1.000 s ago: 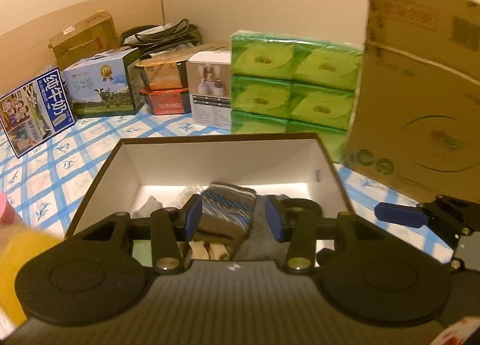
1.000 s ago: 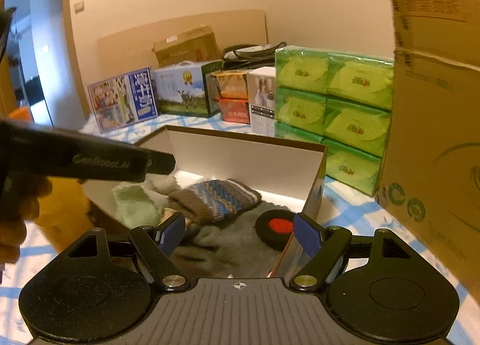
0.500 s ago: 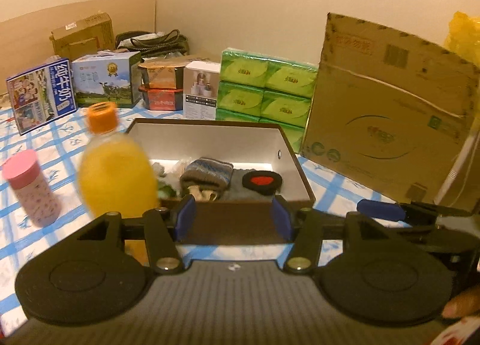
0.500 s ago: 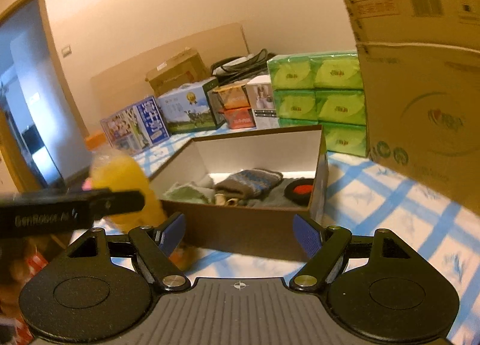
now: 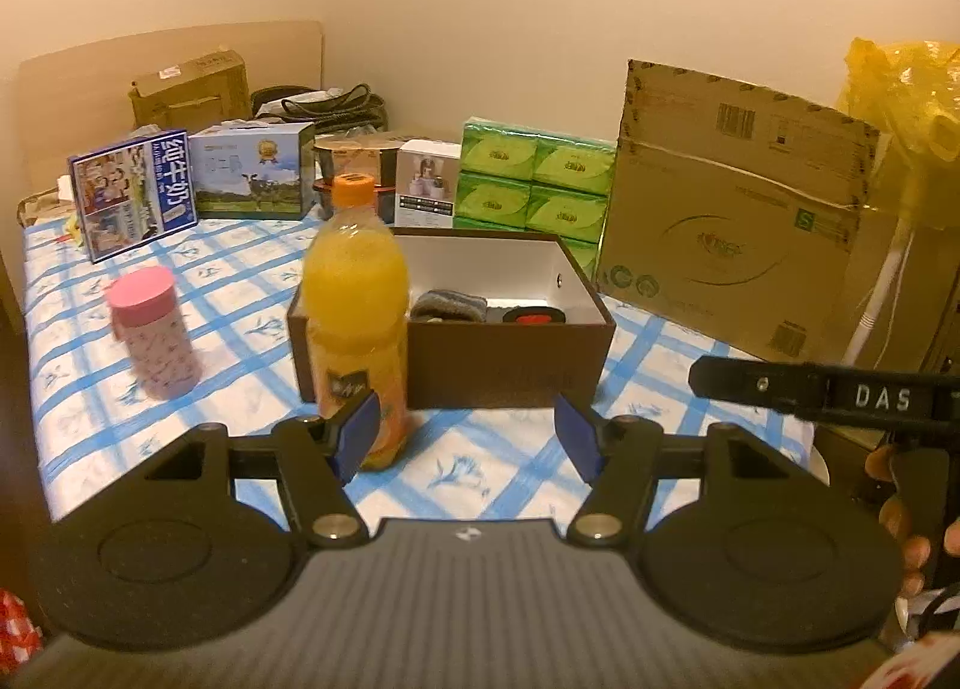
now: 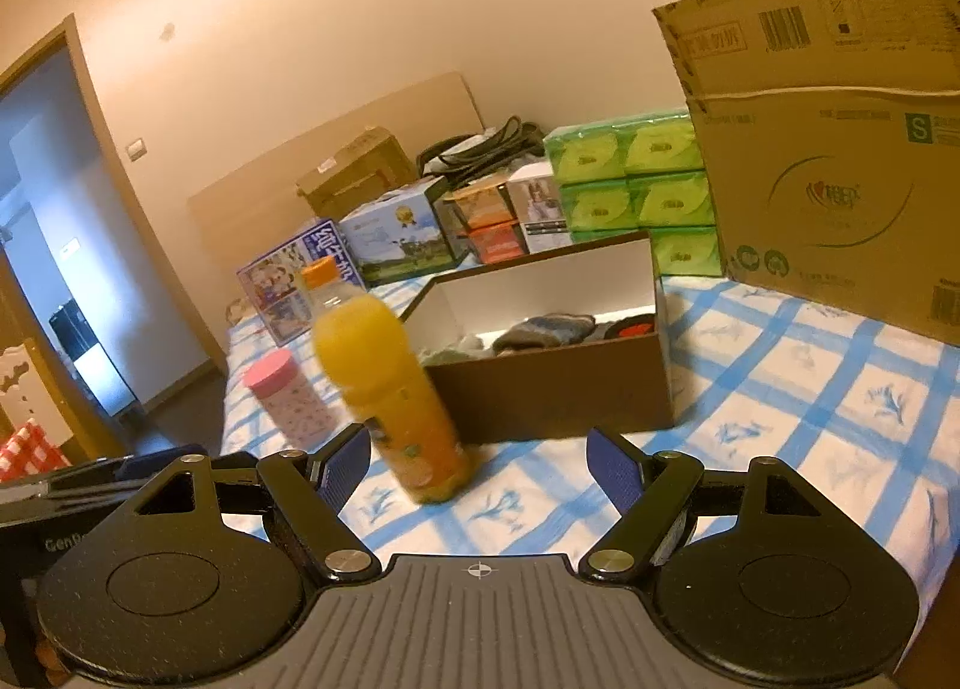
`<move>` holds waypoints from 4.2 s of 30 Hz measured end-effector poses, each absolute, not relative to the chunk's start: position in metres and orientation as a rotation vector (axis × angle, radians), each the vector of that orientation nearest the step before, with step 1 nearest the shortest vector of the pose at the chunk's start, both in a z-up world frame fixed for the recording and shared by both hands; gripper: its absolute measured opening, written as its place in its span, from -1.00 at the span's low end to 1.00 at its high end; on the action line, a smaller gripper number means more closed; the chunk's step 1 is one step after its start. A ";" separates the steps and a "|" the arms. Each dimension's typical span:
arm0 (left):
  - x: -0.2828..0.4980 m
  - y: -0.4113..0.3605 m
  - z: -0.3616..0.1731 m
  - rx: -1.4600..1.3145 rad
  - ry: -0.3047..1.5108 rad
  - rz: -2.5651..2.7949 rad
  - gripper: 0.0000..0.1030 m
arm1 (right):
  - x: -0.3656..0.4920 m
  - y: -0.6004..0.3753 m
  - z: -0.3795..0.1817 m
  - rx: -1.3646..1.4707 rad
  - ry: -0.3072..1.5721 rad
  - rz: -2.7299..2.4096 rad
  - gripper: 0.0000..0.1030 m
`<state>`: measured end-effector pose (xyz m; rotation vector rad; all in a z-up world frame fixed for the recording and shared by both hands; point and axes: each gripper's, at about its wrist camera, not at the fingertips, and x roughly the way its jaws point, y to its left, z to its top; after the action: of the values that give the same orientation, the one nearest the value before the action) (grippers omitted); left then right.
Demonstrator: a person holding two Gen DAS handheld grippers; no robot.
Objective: Organize soft objects
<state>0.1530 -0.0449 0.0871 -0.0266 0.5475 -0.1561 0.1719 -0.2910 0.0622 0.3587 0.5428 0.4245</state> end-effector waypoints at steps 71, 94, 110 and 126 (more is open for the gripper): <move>0.006 -0.002 0.016 -0.025 0.767 -0.123 0.21 | 0.031 -0.222 -0.015 0.192 0.776 0.356 0.54; 0.006 -0.002 0.016 -0.025 0.769 -0.124 0.21 | 0.032 -0.221 -0.016 0.189 0.778 0.355 0.54; 0.006 -0.004 0.015 -0.027 0.769 -0.129 0.21 | 0.032 -0.221 -0.016 0.189 0.778 0.355 0.54; 0.006 -0.004 0.015 -0.027 0.770 -0.129 0.21 | 0.032 -0.221 -0.016 0.189 0.779 0.354 0.54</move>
<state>0.0062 -0.0042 0.0145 -0.0273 0.7703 -0.1289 0.0324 -0.2205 -0.0160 0.1888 0.7790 0.3541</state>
